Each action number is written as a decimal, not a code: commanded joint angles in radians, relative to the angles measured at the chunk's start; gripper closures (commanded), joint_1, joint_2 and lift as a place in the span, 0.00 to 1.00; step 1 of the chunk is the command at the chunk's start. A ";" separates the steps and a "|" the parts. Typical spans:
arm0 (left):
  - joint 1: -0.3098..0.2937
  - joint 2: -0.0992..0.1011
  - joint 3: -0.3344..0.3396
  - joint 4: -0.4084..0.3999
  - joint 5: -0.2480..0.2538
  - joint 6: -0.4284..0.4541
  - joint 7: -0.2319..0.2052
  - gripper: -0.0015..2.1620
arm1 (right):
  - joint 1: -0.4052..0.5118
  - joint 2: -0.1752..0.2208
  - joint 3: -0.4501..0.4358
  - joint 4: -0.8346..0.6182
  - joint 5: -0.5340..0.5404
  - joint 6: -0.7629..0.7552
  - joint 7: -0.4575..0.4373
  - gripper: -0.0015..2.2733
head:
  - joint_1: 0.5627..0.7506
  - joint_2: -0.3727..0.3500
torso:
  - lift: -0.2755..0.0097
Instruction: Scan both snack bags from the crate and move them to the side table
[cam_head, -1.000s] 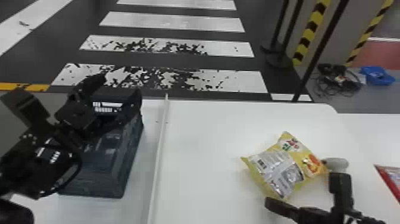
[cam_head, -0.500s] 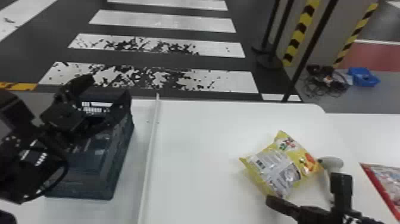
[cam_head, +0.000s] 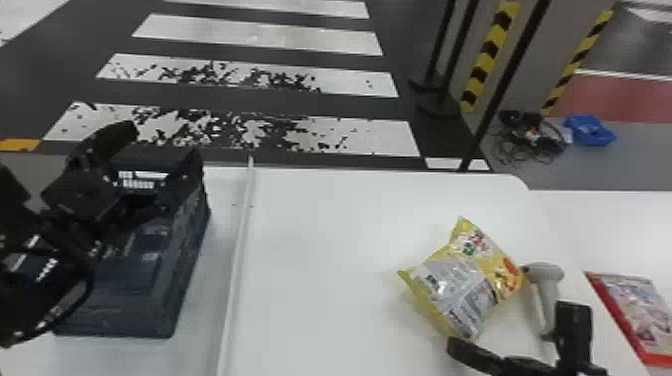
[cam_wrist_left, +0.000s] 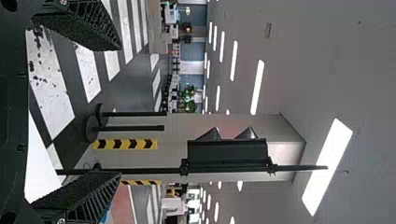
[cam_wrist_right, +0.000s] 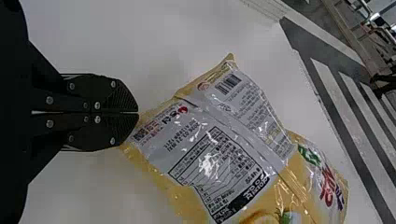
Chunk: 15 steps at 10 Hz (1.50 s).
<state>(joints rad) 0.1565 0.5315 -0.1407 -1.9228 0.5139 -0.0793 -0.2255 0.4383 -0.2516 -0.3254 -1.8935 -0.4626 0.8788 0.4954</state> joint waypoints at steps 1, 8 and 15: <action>0.002 -0.001 0.006 0.002 0.000 -0.004 0.000 0.02 | 0.025 0.002 -0.014 0.001 -0.002 -0.014 -0.002 0.94 | 0.70 0.32 | 0.63; 0.000 0.004 0.012 0.015 0.006 -0.019 0.000 0.02 | 0.046 -0.008 -0.086 -0.084 0.015 0.001 -0.041 0.94 | 0.70 0.25 | 0.63; -0.005 0.001 0.009 0.010 0.006 -0.016 0.000 0.02 | 0.073 0.006 -0.072 -0.098 -0.039 0.010 -0.038 0.94 | 0.70 0.26 | 0.63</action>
<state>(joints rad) 0.1520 0.5330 -0.1320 -1.9139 0.5200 -0.0958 -0.2255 0.5060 -0.2524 -0.4021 -1.9921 -0.5018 0.8998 0.4576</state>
